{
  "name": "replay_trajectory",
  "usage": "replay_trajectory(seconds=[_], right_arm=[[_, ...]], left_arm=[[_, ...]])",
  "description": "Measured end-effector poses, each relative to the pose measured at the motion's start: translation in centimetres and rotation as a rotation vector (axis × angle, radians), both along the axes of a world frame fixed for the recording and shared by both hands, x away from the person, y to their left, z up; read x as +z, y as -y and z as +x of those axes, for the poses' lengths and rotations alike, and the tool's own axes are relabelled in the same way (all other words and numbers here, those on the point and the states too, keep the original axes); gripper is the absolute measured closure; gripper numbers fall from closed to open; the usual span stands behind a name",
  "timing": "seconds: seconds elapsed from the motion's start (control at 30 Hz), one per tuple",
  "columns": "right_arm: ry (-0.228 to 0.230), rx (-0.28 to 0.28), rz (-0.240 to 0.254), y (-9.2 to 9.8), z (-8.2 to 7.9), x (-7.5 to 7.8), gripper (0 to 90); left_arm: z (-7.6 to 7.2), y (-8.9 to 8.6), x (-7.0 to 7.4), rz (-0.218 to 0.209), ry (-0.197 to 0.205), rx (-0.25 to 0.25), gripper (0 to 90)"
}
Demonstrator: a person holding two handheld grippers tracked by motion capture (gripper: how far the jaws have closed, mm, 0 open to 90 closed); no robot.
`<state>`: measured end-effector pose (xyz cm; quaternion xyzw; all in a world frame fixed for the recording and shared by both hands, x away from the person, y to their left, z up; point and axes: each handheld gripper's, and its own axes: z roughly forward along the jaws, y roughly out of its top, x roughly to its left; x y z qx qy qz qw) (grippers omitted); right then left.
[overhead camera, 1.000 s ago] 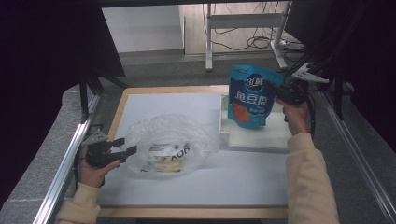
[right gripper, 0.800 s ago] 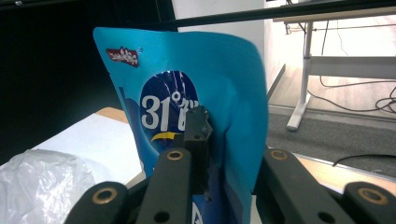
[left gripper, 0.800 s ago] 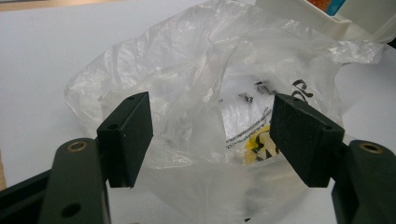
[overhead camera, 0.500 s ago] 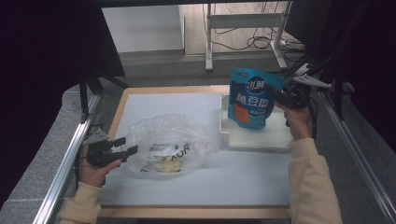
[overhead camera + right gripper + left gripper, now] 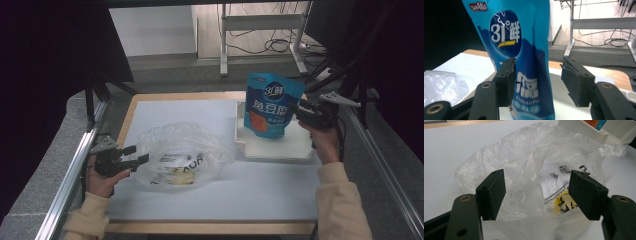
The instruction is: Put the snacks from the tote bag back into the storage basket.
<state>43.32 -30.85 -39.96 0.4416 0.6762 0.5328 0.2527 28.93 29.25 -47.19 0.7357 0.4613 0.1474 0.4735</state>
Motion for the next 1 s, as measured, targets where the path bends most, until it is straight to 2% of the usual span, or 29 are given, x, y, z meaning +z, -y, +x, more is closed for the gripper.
replay_trajectory(seconds=[0.2, 0.53, 0.7, 0.9, 1.0], right_arm=[[-0.013, 0.005, -0.007, 0.3, -1.8, -0.6, 44.0], [-0.033, 0.071, -0.032, -1.1, -5.1, -2.0, 41.9], [-0.052, 0.114, -0.033, -2.2, -6.7, -2.9, 41.1], [-0.086, 0.196, -0.058, -4.5, -8.6, -4.8, 40.5], [-0.099, 0.225, -0.051, -5.5, -9.2, -5.5, 40.3]], left_arm=[[0.1, 0.2, 0.0, 0.003, -0.002, -0.003, 30.4], [0.0, 0.3, 0.1, 0.005, 0.000, -0.006, 30.4], [0.0, 0.3, 0.1, 0.003, 0.001, -0.006, 30.4], [0.0, 0.5, 0.1, 0.003, -0.002, -0.009, 30.4], [0.0, 0.5, 0.1, 0.004, -0.003, -0.011, 30.4]])
